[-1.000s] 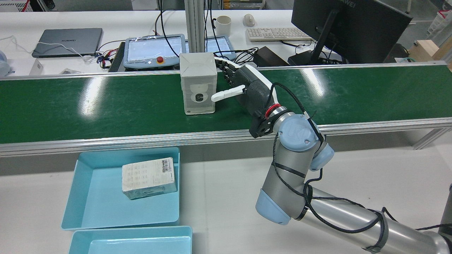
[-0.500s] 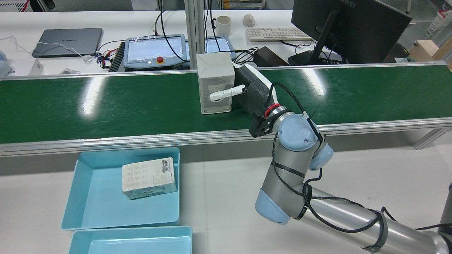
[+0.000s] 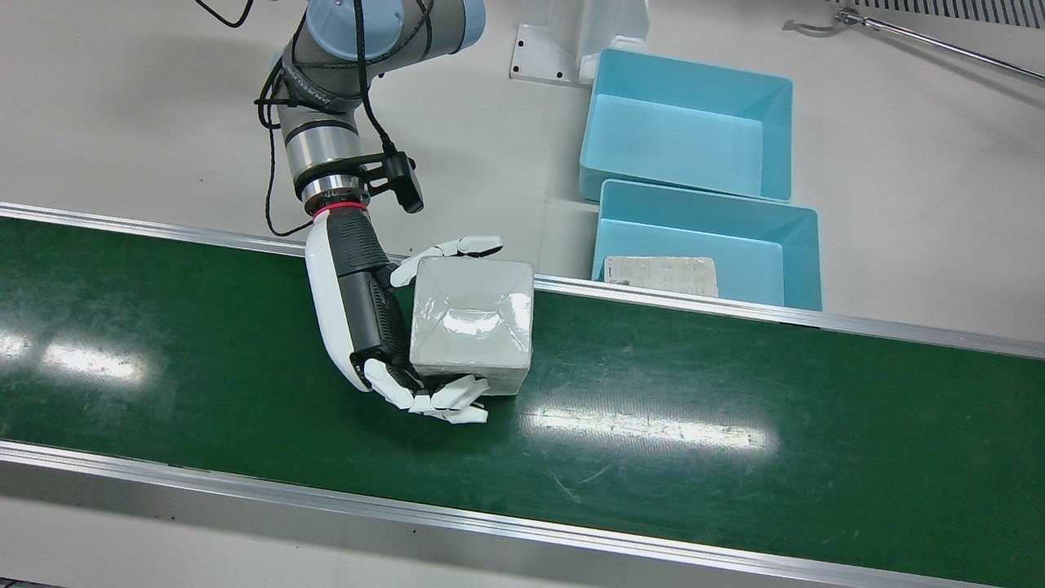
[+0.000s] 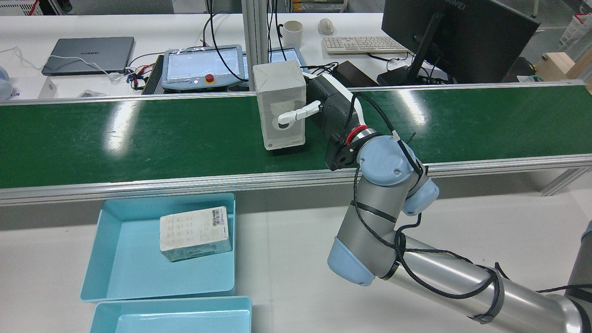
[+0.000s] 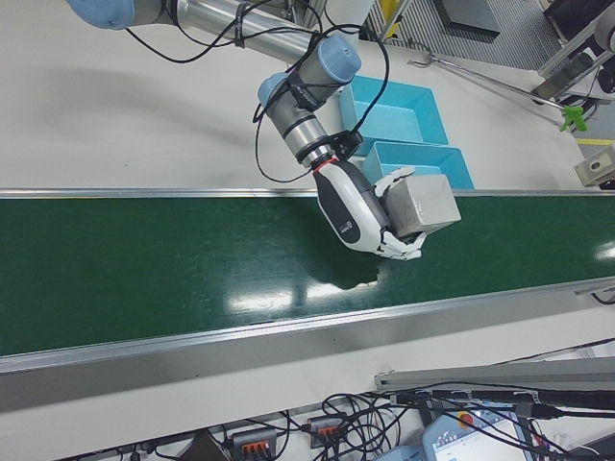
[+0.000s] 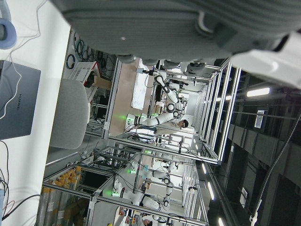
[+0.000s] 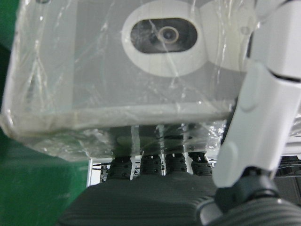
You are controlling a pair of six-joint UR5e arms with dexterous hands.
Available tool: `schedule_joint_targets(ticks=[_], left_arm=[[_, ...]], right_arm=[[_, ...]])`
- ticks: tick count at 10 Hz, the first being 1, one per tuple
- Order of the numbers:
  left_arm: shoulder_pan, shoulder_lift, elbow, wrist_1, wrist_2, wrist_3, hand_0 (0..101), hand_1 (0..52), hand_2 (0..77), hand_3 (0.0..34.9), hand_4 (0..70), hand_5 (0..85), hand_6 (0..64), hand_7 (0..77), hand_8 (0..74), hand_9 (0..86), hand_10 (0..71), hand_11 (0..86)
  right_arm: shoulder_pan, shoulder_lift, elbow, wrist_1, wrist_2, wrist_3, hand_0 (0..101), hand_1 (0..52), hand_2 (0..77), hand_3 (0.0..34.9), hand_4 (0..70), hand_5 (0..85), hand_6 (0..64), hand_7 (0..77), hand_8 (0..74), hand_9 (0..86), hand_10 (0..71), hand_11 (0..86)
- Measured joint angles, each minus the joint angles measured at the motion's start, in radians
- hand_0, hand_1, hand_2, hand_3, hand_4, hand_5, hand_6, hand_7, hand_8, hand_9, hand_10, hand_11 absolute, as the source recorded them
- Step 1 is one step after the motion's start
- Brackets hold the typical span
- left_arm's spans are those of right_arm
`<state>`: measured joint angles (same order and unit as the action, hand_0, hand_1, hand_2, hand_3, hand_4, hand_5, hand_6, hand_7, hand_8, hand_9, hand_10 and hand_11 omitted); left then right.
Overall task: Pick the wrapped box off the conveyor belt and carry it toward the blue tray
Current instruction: 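Lift the wrapped box off the belt and swing it toward the blue tray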
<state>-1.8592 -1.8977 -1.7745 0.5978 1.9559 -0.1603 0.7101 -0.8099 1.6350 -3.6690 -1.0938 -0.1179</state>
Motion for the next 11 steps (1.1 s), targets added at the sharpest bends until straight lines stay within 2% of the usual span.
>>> schedule_joint_targets(ticks=[1, 2, 3, 4, 5, 6, 7, 8, 11], left_arm=[[0.0, 0.0, 0.0, 0.0, 0.0, 0.0, 0, 0.0, 1.1, 0.0, 0.0, 1.1, 0.0, 0.5, 0.5, 0.5, 0.5, 0.5], [0.0, 0.0, 0.0, 0.0, 0.0, 0.0, 0, 0.0, 0.5, 0.0, 0.0, 1.1, 0.0, 0.5, 0.5, 0.5, 0.5, 0.5], [0.0, 0.0, 0.0, 0.0, 0.0, 0.0, 0, 0.0, 0.5, 0.0, 0.0, 1.6, 0.0, 0.5, 0.5, 0.5, 0.5, 0.5], [0.0, 0.0, 0.0, 0.0, 0.0, 0.0, 0, 0.0, 1.1, 0.0, 0.0, 1.1, 0.5, 0.5, 0.5, 0.5, 0.5, 0.5], [0.0, 0.0, 0.0, 0.0, 0.0, 0.0, 0, 0.0, 1.1, 0.0, 0.0, 1.1, 0.5, 0.5, 0.5, 0.5, 0.5, 0.5], [0.0, 0.0, 0.0, 0.0, 0.0, 0.0, 0, 0.0, 1.1, 0.0, 0.0, 1.1, 0.0, 0.5, 0.5, 0.5, 0.5, 0.5], [0.0, 0.0, 0.0, 0.0, 0.0, 0.0, 0, 0.0, 1.1, 0.0, 0.0, 1.1, 0.5, 0.5, 0.5, 0.5, 0.5, 0.5], [0.0, 0.0, 0.0, 0.0, 0.0, 0.0, 0, 0.0, 0.5, 0.0, 0.0, 1.1, 0.5, 0.5, 0.5, 0.5, 0.0, 0.5], [0.0, 0.0, 0.0, 0.0, 0.0, 0.0, 0, 0.0, 1.1, 0.0, 0.0, 1.1, 0.5, 0.5, 0.5, 0.5, 0.0, 0.5]], right_arm=[[0.003, 0.019, 0.017, -0.028, -0.002, 0.0, 47, 0.5, 9.8, 0.0, 26.7, 43.6, 32.7, 34.4, 46.4, 29.5, 42.5, 26.7], [0.004, 0.037, 0.038, -0.046, -0.003, -0.001, 47, 0.5, 9.8, 0.0, 26.7, 43.6, 32.7, 34.4, 46.4, 29.5, 42.5, 26.7], [0.004, 0.054, 0.058, -0.055, -0.005, -0.001, 47, 0.5, 3.3, 0.0, 33.8, 51.8, 42.0, 44.2, 58.4, 41.5, 56.7, 40.4], [0.0, 0.071, 0.074, -0.06, -0.006, -0.002, 47, 0.5, 3.3, 0.0, 33.8, 51.8, 42.0, 44.2, 58.4, 41.5, 56.7, 40.4], [-0.011, 0.089, 0.081, -0.062, -0.007, -0.002, 47, 0.0, 12.5, 0.0, 32.7, 62.7, 46.4, 54.0, 62.7, 45.8, 64.4, 51.3], [-0.03, 0.108, 0.085, -0.062, -0.007, -0.002, 47, 0.0, 12.5, 0.0, 32.7, 62.7, 46.4, 54.0, 65.4, 50.7, 64.4, 51.3], [-0.054, 0.126, 0.086, -0.063, -0.007, -0.002, 47, 0.0, 13.6, 0.0, 30.0, 67.6, 55.1, 76.4, 67.6, 57.8, 65.4, 62.2], [-0.084, 0.145, 0.086, -0.063, -0.006, -0.006, 47, 0.0, 15.3, 0.0, 30.0, 68.2, 59.5, 77.4, 69.8, 82.4, 63.8, 82.9], [-0.174, 0.2, 0.074, -0.063, -0.006, -0.048, 47, 0.0, 15.8, 0.0, 30.0, 68.2, 61.1, 77.4, 69.8, 81.8, 63.8, 84.5]])
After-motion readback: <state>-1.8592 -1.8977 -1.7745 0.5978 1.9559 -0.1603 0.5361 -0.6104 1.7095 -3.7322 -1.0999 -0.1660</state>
